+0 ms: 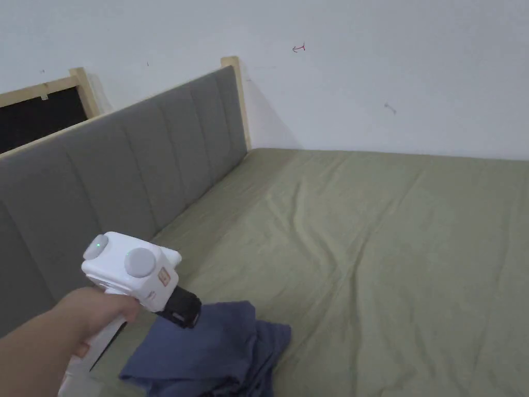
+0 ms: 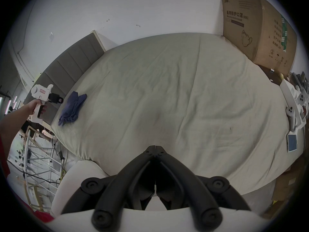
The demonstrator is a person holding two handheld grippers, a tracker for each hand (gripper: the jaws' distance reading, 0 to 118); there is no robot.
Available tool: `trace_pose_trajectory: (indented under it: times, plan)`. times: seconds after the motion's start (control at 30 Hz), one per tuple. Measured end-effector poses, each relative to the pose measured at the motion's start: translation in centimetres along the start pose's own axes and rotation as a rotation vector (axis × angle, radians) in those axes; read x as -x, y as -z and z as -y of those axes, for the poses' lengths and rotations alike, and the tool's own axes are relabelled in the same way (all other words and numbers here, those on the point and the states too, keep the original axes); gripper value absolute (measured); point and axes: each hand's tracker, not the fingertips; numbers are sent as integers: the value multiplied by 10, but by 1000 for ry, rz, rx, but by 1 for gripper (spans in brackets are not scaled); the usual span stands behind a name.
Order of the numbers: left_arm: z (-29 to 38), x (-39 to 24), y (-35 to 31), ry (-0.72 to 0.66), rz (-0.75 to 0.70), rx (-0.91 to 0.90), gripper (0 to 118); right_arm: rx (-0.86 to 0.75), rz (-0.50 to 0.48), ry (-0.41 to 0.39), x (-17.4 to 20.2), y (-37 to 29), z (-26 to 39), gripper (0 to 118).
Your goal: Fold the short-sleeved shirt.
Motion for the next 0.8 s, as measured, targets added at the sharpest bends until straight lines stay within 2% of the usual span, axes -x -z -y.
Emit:
trace_pose_trajectory:
  times: [0.13,0.2,0.23,0.27,0.33,0.4,0.5,0.53,0.63,0.73,0.8]
  plan:
    - [5,8,-22,-60,1,-95,117,1,6,-8,4,2,-1,0]
    - [13,-8,-35,-54,48,-177,116,-10,-1,6,0,1,-2,0]
    - [18,-20,-43,-82,94,-187,111,-24,-6,14,0,-1,-3,0]
    - [24,-33,-51,-116,164,-183,96,-37,-13,18,0,-4,-4,0]
    - [51,-78,-76,-181,223,-321,5,-68,-26,18,2,-11,-4,0]
    - [84,-128,-103,-224,275,-484,0,-110,-33,7,4,-17,-6,0]
    - [129,-202,-143,-140,455,-656,0,-202,-52,6,7,-31,-9,0]
    - [142,-226,-157,-126,412,-741,0,-230,-67,11,8,-38,-11,0]
    - [164,-277,-191,-62,418,-884,0,-333,-57,37,15,-64,-16,0]
    - [175,-301,-218,-123,470,-918,0,-542,-55,19,23,-100,-14,0]
    - [178,-318,-231,-136,441,-964,0,-809,20,-30,32,-125,-1,0]
